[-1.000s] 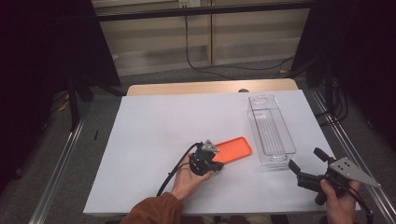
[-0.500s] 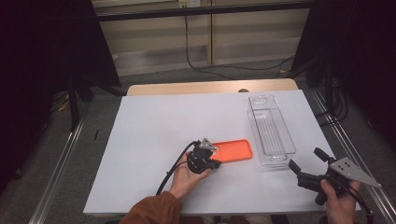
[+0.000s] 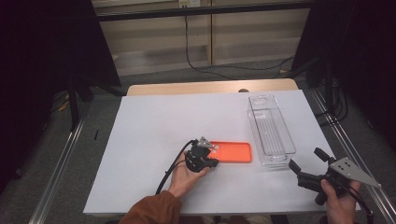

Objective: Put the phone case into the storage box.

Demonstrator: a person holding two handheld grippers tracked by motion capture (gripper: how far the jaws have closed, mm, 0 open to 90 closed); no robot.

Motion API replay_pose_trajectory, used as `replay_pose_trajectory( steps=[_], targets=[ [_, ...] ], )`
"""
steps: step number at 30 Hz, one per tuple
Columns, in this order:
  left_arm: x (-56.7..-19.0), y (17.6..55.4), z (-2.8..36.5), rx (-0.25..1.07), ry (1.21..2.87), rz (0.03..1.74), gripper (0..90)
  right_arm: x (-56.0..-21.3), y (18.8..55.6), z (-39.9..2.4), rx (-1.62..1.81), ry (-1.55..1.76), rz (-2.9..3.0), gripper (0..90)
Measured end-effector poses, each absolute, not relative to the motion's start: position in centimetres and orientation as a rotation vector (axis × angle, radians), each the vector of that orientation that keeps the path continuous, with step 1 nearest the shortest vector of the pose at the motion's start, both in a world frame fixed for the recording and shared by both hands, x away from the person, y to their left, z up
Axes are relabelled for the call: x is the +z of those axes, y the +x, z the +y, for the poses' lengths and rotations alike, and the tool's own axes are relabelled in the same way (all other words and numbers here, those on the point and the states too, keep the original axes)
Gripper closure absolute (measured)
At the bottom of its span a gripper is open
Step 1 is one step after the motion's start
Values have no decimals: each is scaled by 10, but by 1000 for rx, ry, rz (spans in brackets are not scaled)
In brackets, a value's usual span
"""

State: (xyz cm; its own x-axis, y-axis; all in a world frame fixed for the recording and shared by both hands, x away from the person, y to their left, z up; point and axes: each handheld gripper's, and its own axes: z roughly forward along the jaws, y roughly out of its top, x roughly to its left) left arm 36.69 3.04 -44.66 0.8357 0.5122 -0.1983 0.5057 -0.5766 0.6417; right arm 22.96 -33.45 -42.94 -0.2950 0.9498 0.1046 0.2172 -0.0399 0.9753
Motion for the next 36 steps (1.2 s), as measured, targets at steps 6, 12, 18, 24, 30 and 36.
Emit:
replay_pose_trajectory(
  steps=[6,12,18,24,30,36],
  targets=[
    [-446,370,33,22,2290,755,900,-430,230,-334,1385,1258,1568,0],
    [-445,371,33,49,2295,761,900,-430,230,-334,1385,1258,1569,0],
    [-445,375,36,54,2278,779,900,-430,230,-334,1384,1259,1569,0],
    [-446,377,38,58,2263,792,900,-430,230,-334,1383,1255,1569,0],
    [-446,380,39,63,2258,804,900,-430,230,-334,1384,1254,1571,0],
    [-445,382,38,74,2268,802,900,-430,230,-334,1385,1260,1572,0]
  ],
)
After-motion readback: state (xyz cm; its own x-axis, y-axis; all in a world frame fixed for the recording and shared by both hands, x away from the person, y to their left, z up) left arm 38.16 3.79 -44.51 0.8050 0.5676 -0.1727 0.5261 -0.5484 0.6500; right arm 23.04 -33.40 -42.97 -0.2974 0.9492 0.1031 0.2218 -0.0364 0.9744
